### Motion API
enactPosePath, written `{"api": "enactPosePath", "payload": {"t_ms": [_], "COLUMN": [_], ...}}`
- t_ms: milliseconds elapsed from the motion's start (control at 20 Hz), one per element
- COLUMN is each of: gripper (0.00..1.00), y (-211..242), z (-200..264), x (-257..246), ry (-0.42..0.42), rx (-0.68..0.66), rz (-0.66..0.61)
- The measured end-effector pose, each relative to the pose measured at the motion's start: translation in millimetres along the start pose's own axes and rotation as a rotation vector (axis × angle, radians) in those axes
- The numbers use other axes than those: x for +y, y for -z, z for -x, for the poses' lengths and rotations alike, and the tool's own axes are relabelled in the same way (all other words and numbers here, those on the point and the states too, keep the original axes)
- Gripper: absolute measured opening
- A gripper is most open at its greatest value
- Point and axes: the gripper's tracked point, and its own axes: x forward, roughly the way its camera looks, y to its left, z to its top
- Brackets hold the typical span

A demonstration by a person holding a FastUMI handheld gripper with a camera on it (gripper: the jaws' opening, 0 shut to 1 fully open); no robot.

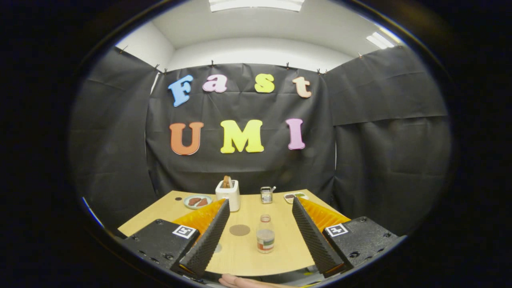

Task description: Take the bottle from table, then pour the juice into the cup, finally place the bottle on the coaster

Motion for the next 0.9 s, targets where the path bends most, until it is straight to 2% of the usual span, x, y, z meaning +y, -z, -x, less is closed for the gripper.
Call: {"api": "enactPosePath", "payload": {"t_ms": [500,700,900], "gripper": [1.00,1.00,1.00], "y": [17,32,55], "z": [-9,-25,-42], "x": [-3,-1,-12], "ry": [0.008,-0.013,0.002], "rx": [-0.025,-0.017,-0.004], "rz": [0.034,0.005,0.007]}}
